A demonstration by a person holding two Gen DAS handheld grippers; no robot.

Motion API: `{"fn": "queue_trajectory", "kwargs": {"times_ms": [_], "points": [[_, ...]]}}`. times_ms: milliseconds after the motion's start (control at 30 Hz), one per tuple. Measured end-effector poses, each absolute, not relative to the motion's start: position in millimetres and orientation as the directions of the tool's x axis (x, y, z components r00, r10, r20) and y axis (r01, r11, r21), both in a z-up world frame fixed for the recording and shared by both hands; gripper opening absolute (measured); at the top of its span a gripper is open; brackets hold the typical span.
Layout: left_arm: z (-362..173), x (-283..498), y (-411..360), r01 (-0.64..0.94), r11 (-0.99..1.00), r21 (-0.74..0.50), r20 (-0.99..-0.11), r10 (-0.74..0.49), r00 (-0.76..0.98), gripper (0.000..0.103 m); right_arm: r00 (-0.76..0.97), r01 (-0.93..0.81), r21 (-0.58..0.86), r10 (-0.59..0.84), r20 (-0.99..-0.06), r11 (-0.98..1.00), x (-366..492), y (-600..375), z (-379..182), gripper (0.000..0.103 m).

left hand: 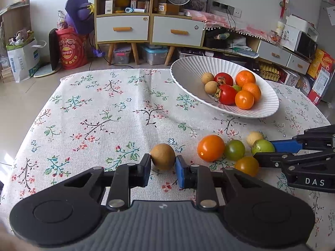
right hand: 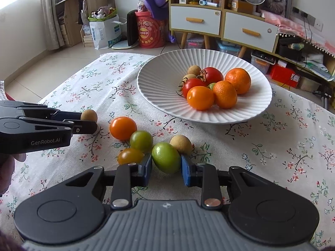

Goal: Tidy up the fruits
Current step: 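Grasp a small brown fruit with the left tool while the right tool grasps a green lime, then carry the brown fruit and green lime over the white bowl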

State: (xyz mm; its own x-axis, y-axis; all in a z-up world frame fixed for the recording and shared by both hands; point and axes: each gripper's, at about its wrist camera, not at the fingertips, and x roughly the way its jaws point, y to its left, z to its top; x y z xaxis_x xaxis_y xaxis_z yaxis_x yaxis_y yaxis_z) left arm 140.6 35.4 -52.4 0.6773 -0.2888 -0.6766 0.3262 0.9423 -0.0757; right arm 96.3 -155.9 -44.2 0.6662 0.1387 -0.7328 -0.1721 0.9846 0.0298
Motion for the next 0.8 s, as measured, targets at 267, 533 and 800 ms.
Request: {"fn": "queue_trajectory", "kwargs": {"times_ms": [267,533,800], "points": [[-36.6,136.5,27.6,0.338,0.937,-0.084,-0.653,-0.308,0.692,0.020,0.687,-0.165,0.042,0.145,-0.712,0.985,91.5,-160.9,-34.0,0.027],[-15.4,133.7,9.5,0.367,0.926,-0.091,-0.605,-0.344,0.718,0.020,0.724,-0.122,0.052,0.125,-0.679,0.991,89.3,-177.1,-21.2,0.027],[-7.4,146.4,-19.0,0.383,0.916,-0.120,-0.588,-0.377,0.715,0.020,0.771,-0.020,0.088,0.072,-0.633,0.996,104.9,-200.2,-7.5,0.027]]}}
